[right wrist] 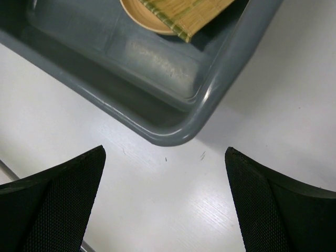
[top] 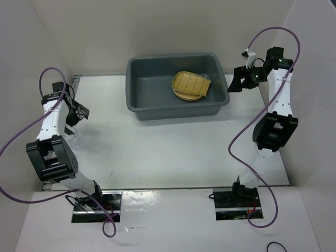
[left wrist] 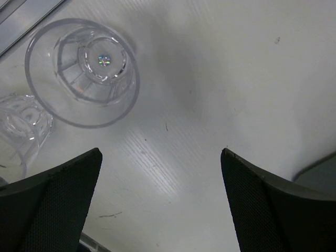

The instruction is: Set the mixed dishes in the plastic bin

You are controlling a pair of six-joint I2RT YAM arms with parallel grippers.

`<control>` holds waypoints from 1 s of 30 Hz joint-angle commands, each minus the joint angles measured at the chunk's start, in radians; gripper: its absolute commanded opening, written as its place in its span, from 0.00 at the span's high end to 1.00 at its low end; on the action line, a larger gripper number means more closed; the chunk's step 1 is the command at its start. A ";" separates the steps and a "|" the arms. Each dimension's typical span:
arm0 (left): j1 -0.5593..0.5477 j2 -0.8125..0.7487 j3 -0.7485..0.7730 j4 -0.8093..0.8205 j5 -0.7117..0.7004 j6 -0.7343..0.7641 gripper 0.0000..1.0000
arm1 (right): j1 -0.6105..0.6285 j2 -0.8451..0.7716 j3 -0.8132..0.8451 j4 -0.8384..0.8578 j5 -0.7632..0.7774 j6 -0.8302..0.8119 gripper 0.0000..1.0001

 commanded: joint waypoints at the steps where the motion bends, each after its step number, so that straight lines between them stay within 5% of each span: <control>1: 0.015 0.046 -0.030 0.042 -0.046 0.015 0.00 | -0.014 -0.070 -0.057 -0.067 0.006 -0.078 0.01; 10: 0.015 0.100 -0.040 0.086 -0.096 0.043 0.00 | -0.014 -0.192 -0.366 -0.067 0.026 -0.183 0.01; 22: 0.024 0.221 -0.021 0.114 -0.096 0.061 0.00 | -0.014 -0.256 -0.482 -0.067 0.026 -0.183 0.01; 30: 0.024 0.153 0.016 0.100 -0.050 0.047 0.00 | -0.014 -0.235 -0.502 -0.067 0.035 -0.194 0.01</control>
